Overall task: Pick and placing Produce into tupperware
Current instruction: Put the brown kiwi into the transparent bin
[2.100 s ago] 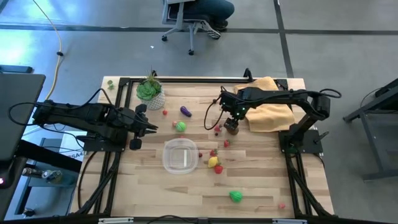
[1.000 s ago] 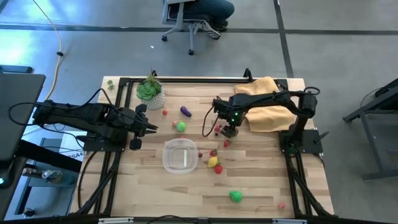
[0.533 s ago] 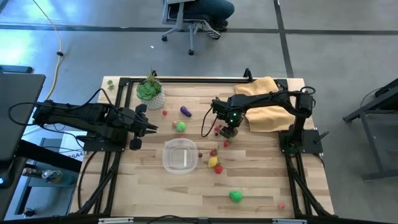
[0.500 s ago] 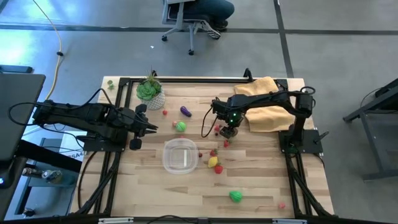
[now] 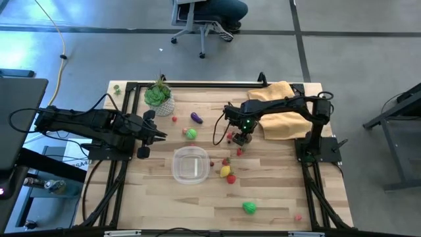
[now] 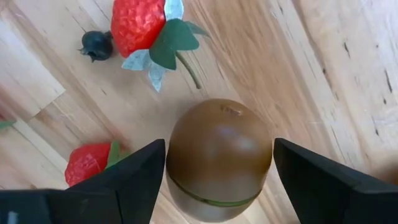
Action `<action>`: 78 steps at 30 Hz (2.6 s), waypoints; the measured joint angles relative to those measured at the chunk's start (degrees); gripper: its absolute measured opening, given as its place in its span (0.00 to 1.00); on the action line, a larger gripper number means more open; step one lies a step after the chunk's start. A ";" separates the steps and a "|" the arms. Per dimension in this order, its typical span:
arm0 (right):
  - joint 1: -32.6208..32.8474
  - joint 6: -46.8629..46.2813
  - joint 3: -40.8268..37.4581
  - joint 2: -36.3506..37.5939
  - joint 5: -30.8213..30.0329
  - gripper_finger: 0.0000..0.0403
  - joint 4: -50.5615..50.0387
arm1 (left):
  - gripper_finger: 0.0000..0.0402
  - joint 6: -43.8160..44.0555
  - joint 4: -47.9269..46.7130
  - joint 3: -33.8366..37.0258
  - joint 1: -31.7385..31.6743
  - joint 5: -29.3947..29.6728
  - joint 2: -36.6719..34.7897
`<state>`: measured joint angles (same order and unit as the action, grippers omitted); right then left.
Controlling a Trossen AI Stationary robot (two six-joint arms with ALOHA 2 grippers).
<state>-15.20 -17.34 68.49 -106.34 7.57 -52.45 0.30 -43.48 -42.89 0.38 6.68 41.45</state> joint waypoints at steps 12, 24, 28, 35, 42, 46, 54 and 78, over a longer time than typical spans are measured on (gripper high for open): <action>-0.04 -0.67 -0.02 -2.69 2.07 0.65 1.60 | 0.10 -0.01 0.03 -0.02 0.00 0.00 0.00; -0.04 -0.63 -0.02 -2.69 1.53 0.62 0.20 | 0.10 -0.01 0.02 -0.02 0.00 0.00 0.00; -0.04 -0.63 -0.02 -2.69 1.46 0.59 -0.51 | 0.10 -0.02 0.02 -0.02 0.00 0.00 0.00; -0.04 -0.52 -0.02 -2.69 1.46 0.57 -0.66 | 0.10 -0.01 0.02 -0.02 0.00 0.00 0.00; -0.04 -0.17 -0.02 -0.61 2.33 0.57 -0.76 | 0.10 -0.01 0.02 -0.02 0.00 0.01 0.00; -0.04 -0.17 -0.02 4.41 2.36 0.57 -0.64 | 0.10 -0.02 0.02 -0.02 0.00 0.00 0.00; 0.25 0.05 -0.02 20.13 2.42 0.57 7.51 | 0.10 -0.02 0.04 -0.02 0.00 0.00 0.00; 14.78 8.32 3.73 11.11 4.65 0.56 45.11 | 0.10 -0.02 0.02 -0.02 0.00 0.00 0.00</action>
<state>-0.42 -9.02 72.22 -95.23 12.23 -7.33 0.27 -43.46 -42.92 0.38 6.68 41.45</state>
